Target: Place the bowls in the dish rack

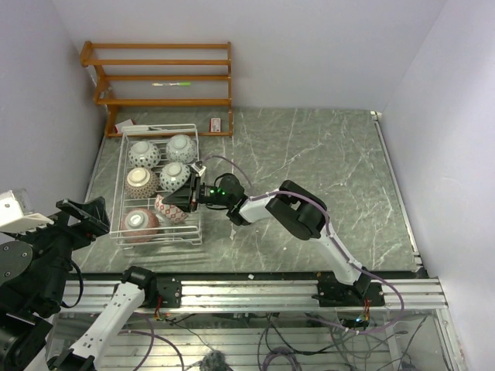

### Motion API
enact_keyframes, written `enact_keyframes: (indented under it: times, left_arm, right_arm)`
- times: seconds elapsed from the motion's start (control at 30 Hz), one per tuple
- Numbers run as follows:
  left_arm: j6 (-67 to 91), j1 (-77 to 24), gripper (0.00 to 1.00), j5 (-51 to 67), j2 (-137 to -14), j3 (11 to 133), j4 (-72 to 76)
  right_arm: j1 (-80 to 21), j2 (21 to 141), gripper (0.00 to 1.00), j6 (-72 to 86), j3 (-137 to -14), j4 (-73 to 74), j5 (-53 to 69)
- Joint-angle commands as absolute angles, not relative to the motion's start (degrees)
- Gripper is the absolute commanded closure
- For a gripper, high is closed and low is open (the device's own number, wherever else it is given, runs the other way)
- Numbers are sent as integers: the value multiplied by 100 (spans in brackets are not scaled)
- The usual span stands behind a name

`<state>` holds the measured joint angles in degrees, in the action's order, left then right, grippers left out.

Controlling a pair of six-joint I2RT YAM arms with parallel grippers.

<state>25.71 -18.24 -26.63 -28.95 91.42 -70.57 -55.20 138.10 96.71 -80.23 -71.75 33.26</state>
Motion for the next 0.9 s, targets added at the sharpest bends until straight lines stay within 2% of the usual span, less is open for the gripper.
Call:
enact_keyframes:
  times: [0.0, 0.33, 0.5, 0.63, 0.87]
  left_arm:
    - [2487, -1872, 7, -2730, -2993, 9130, -6954]
    - [2496, -1872, 7, -2764, -2988, 9155, -7026]
    - [2494, -1872, 7, -2786, -2971, 9193, -7040]
    - [2483, -1872, 7, -2762, -2949, 9161, -7009]
    - [2462, -1872, 7, -2706, -2908, 9165, -6974]
  right_arm:
    - [-5352, 13832, 69, 9785, -7618, -6455, 3100]
    - [-5261, 13366, 68, 8525, -7558, -4889, 2848]
    - [-5303, 12705, 57, 7208, -7778, -3315, 2418]
    - [-5561, 12425, 47, 5766, -8529, -1433, 1822]
    - [-6084, 12496, 41, 4203, -9706, 555, 678]
